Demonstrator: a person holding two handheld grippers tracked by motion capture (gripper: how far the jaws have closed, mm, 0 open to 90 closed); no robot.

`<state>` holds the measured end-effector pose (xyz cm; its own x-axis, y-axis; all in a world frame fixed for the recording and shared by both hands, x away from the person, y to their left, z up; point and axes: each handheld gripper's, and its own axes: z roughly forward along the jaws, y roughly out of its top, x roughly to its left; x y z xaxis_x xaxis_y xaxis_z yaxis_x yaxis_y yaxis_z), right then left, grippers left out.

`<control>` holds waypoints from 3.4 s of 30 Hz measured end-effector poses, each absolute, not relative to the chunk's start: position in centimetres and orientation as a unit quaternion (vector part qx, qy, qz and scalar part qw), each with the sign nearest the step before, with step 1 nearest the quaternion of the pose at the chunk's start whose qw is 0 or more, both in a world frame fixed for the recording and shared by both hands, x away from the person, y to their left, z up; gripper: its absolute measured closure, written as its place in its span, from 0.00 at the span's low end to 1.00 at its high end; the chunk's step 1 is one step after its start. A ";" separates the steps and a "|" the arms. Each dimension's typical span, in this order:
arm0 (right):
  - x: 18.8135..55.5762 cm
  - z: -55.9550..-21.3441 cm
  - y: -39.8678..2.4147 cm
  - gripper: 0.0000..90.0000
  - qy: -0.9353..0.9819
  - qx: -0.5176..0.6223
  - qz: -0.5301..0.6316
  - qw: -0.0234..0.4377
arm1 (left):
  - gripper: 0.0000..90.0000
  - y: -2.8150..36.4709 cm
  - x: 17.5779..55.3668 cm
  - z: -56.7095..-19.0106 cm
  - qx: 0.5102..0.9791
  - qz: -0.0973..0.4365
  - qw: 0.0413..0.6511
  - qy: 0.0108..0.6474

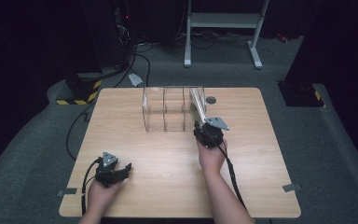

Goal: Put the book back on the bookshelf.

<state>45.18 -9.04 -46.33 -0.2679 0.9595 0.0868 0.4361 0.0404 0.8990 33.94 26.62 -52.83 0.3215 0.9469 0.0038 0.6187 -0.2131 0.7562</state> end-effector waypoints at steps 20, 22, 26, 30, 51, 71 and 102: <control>43.7 -48.7 -10.3 0.76 0.661 0.545 0.458 0.238 | 0.39 26.6 33.9 -52.8 0.740 0.243 0.338 0.529; 43.6 -48.7 -10.2 0.78 0.660 0.547 0.456 0.240 | 0.39 26.6 33.9 -52.8 0.740 0.243 0.337 0.528; 43.7 -48.8 -10.2 0.78 0.660 0.546 0.455 0.243 | 0.39 26.6 33.9 -52.8 0.740 0.243 0.337 0.529; 43.8 -48.8 -10.3 0.78 0.659 0.546 0.457 0.243 | 0.39 26.6 33.9 -52.8 0.740 0.243 0.337 0.528; 44.4 -48.7 -10.0 0.79 0.650 0.557 0.457 0.241 | 0.40 26.6 33.9 -52.8 0.740 0.243 0.338 0.528; 45.2 -48.9 -10.1 0.78 0.646 0.559 0.462 0.239 | 0.40 26.6 33.9 -52.8 0.740 0.244 0.338 0.528; 45.0 -48.5 -10.0 0.69 0.653 0.550 0.460 0.242 | 0.40 26.6 33.9 -52.8 0.740 0.243 0.338 0.528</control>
